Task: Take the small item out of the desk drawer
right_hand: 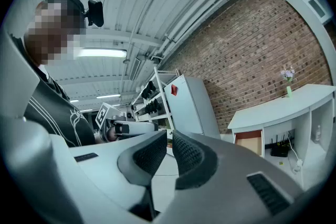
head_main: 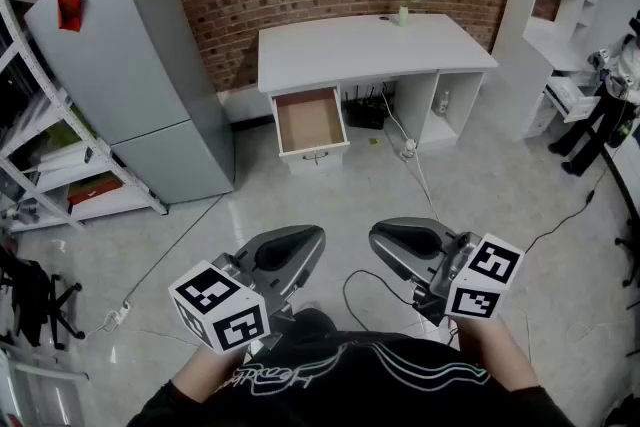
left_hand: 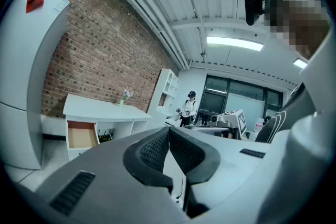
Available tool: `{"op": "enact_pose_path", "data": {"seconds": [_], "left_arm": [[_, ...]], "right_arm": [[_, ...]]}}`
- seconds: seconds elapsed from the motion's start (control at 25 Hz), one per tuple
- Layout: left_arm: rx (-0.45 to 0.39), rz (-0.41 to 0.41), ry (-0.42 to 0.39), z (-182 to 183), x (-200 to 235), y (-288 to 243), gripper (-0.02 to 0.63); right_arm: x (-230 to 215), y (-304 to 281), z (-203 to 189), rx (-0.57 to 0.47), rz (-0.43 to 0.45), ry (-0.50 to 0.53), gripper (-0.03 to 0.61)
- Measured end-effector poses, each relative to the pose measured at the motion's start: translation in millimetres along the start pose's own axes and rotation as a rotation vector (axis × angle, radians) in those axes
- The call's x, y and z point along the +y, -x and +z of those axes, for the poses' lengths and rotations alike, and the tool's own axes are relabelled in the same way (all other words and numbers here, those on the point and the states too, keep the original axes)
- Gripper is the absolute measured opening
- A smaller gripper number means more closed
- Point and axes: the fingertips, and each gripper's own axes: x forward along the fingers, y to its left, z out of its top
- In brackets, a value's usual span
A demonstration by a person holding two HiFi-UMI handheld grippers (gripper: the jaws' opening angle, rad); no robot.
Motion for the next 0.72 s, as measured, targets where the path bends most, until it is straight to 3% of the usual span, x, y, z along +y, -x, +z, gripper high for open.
{"op": "enact_pose_path", "data": {"seconds": [0.36, 0.72], "left_arm": [[0.012, 0.009, 0.015, -4.3, 16.7, -11.6, 0.021], [0.014, 0.019, 0.057, -11.8, 73.4, -43.5, 0.021]], "right_arm": [[-23.0, -5.5, -2.9, 0.001, -0.006, -0.029, 0.061], [-77.7, -34.3, -10.2, 0.008, -0.011, -0.086, 0.061]]}}
